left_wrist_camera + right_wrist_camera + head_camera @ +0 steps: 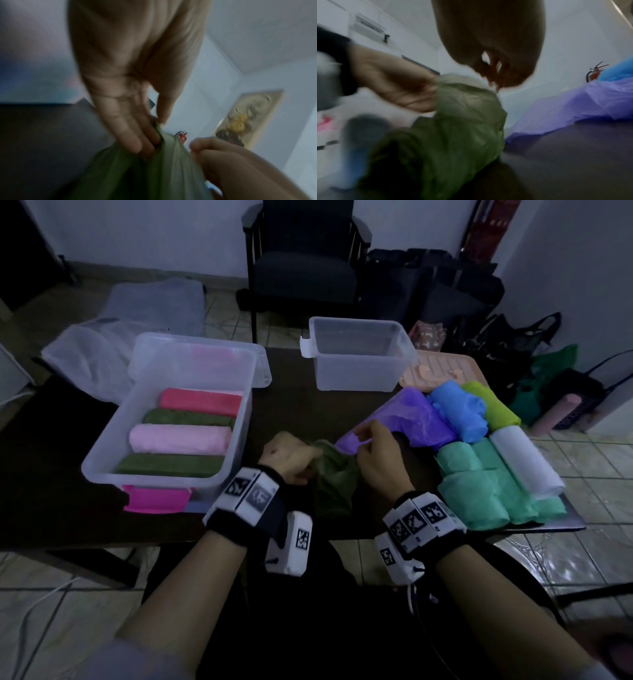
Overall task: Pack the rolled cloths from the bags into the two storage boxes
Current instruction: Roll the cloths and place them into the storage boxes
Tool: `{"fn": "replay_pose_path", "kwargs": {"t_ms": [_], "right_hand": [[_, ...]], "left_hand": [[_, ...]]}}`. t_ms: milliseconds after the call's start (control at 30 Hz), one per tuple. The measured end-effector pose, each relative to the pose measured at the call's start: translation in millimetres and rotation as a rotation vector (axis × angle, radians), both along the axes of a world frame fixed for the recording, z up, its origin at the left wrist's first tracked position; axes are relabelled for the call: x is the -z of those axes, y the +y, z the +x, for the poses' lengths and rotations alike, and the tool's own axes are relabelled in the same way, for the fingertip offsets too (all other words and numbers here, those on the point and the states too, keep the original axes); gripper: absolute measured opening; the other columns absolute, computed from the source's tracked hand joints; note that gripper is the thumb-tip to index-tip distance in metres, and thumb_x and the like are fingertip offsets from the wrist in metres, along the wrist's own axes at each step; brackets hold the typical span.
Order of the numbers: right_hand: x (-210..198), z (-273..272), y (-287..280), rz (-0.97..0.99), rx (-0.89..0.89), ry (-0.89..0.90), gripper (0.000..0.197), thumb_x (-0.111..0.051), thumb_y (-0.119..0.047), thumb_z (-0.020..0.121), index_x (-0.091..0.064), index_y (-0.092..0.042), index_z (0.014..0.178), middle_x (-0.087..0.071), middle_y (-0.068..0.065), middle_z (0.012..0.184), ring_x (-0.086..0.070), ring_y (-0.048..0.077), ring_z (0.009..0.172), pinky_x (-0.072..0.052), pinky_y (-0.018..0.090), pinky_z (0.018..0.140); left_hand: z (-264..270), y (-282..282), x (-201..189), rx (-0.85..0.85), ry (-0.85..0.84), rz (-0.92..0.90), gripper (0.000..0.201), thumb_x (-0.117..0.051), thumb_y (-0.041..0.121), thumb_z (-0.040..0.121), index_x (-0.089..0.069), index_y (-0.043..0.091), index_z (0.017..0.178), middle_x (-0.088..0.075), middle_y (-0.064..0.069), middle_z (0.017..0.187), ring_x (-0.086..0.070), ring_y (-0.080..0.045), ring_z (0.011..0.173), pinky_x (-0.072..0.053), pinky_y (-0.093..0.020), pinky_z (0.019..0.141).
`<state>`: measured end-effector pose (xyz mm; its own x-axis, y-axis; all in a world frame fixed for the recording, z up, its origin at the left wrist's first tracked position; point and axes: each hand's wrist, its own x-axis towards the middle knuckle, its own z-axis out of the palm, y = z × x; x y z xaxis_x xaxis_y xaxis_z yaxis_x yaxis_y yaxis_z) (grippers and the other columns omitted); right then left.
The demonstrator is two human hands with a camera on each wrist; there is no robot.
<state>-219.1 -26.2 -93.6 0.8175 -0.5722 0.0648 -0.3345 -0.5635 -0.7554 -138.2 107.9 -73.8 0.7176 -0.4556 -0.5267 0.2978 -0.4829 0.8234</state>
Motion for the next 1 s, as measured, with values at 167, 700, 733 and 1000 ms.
{"fn": "replay_pose_path", "kwargs": {"t_ms": [167,700,733,1000], "right_hand": [[-1,-28,33,-0.184,-0.076,-0.455,0.015,-0.044,-0.005,0.082,-0.051,-0.018,0.084,-0.049,-0.005,0.082,-0.041,-0.003,0.071,-0.034,0.006,0.069],[2,4,21,-0.191,-0.527,0.496,0.071,-0.07,-0.012,0.077,-0.037,-0.013,0.14,-0.043,0.01,0.139,-0.041,0.025,0.128,-0.033,0.03,0.104],[0,5,16,-0.169,-0.572,0.539,0.071,-0.071,-0.015,0.077,-0.038,-0.015,0.14,-0.043,0.009,0.14,-0.041,0.025,0.129,-0.032,0.031,0.105],[-5,-3,25,-0.346,-0.192,0.309,0.071,-0.057,-0.05,0.086,-0.027,-0.016,0.14,-0.029,0.011,0.14,-0.034,0.026,0.128,-0.036,0.041,0.105]], "left_hand": [[12,-25,-41,0.139,-0.217,-0.159,0.03,-0.044,0.023,0.099,-0.054,0.016,0.125,-0.061,0.0,0.119,-0.061,-0.013,0.094,-0.048,-0.03,0.083],[26,0,-22,0.042,-0.372,0.137,0.029,-0.045,0.009,0.091,-0.057,0.019,0.115,-0.058,-0.007,0.126,-0.058,-0.028,0.11,-0.047,-0.042,0.099],[25,2,-20,0.059,-0.357,0.179,0.031,-0.044,0.008,0.09,-0.056,0.018,0.116,-0.057,-0.01,0.127,-0.057,-0.032,0.111,-0.047,-0.042,0.099],[15,3,-10,0.321,-0.411,0.56,0.034,-0.041,0.007,0.096,-0.048,-0.002,0.127,-0.05,-0.02,0.13,-0.053,-0.033,0.115,-0.04,-0.031,0.079]]}}
